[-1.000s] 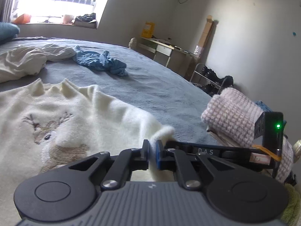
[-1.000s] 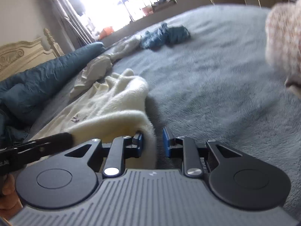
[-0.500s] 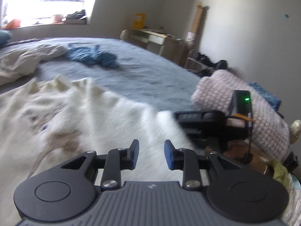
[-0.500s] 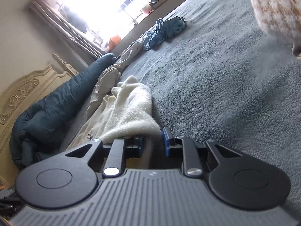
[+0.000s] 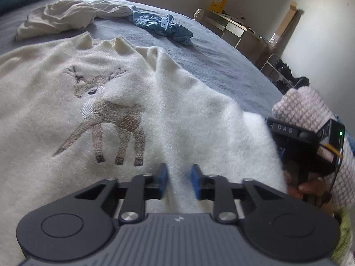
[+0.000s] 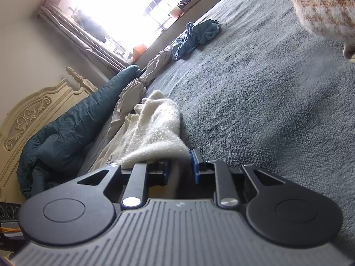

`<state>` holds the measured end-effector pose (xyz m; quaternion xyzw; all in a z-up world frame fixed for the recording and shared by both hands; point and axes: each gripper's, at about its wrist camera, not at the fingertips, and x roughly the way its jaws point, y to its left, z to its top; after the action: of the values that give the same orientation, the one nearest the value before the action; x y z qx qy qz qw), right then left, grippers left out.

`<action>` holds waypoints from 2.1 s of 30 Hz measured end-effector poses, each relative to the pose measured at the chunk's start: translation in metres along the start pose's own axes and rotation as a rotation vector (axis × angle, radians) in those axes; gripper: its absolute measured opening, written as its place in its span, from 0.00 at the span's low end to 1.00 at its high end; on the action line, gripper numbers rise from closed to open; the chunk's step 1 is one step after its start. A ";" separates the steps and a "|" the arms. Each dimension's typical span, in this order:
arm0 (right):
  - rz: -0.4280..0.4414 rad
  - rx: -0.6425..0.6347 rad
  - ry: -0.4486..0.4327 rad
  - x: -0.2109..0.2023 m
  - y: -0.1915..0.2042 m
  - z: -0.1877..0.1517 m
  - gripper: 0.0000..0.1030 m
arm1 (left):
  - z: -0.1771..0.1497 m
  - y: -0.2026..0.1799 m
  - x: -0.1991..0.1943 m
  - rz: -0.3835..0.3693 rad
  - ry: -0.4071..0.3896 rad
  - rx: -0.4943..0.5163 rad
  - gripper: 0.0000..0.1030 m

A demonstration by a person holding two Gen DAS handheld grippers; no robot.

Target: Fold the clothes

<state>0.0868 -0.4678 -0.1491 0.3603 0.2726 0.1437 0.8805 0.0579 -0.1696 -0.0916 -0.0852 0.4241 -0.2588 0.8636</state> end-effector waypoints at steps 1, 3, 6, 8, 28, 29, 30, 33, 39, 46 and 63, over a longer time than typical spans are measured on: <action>0.001 0.000 -0.001 0.000 0.000 0.000 0.17 | -0.001 -0.001 0.001 0.004 -0.007 0.000 0.08; 0.004 0.001 -0.001 0.000 -0.001 0.000 0.17 | -0.002 -0.001 -0.001 0.005 -0.025 -0.006 0.06; 0.007 0.003 -0.001 -0.001 -0.001 -0.001 0.17 | -0.004 0.000 -0.006 0.009 -0.053 -0.013 0.06; 0.008 0.003 -0.001 -0.001 -0.002 -0.001 0.17 | -0.005 0.003 -0.013 0.006 -0.068 -0.025 0.05; -0.006 -0.045 0.027 0.005 0.004 -0.001 0.21 | 0.002 0.031 -0.024 0.094 -0.060 0.005 0.05; -0.005 -0.046 0.030 0.005 0.004 0.000 0.22 | 0.001 0.031 -0.020 0.101 -0.048 0.019 0.05; -0.002 -0.044 0.032 0.005 0.004 0.000 0.23 | 0.000 0.031 -0.016 0.109 -0.037 0.032 0.05; 0.015 -0.027 0.050 0.001 0.003 0.001 0.26 | 0.001 0.026 -0.015 0.128 -0.029 0.067 0.06; -0.051 0.058 0.041 -0.038 0.007 -0.002 0.31 | 0.000 0.029 -0.033 0.098 -0.003 0.037 0.19; 0.014 0.039 0.059 -0.124 0.045 -0.041 0.38 | -0.031 0.039 -0.085 -0.012 0.009 -0.042 0.33; -0.042 -0.095 0.234 -0.163 0.116 -0.162 0.38 | -0.140 0.008 -0.120 -0.158 0.062 0.015 0.25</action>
<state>-0.1460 -0.3695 -0.1008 0.2933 0.3740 0.1791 0.8614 -0.1086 -0.0902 -0.0992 -0.1039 0.4407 -0.3317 0.8276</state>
